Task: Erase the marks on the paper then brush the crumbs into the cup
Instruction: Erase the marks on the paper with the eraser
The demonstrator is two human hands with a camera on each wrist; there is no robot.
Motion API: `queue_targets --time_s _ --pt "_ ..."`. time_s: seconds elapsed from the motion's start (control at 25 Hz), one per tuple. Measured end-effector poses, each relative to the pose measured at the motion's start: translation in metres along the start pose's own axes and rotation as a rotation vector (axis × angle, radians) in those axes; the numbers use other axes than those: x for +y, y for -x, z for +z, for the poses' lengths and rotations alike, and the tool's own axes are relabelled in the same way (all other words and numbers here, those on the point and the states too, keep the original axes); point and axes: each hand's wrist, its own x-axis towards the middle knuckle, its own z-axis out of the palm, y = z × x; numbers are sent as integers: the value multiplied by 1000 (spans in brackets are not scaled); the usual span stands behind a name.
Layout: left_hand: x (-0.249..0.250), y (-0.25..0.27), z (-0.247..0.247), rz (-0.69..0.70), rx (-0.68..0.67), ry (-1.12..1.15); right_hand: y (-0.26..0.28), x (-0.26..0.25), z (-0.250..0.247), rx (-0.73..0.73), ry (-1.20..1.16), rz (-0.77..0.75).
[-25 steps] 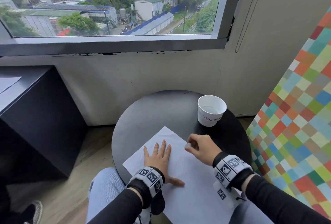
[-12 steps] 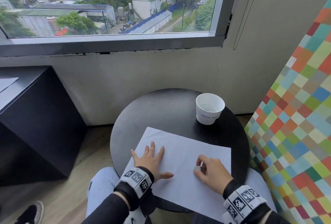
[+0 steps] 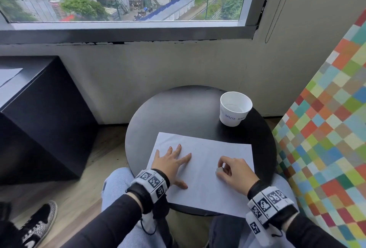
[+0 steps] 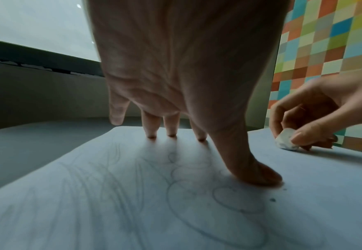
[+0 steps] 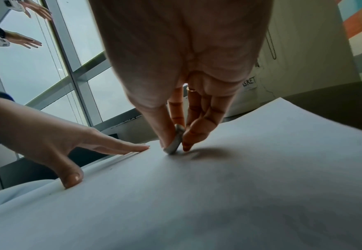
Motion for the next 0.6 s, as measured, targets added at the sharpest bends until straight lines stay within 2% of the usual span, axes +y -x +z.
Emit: queue_targets --time_s 0.16,0.36,0.52,0.6 --pt "1 -1 6 -21 7 16 -14 -19 10 -40 -43 -115" --pt "6 -2 12 -70 13 69 -33 -41 24 -58 -30 -148" --pt "9 -2 12 -80 5 95 -28 -37 18 -201 24 -187" --pt "11 -2 11 -89 6 92 -34 -36 12 -174 63 -174"
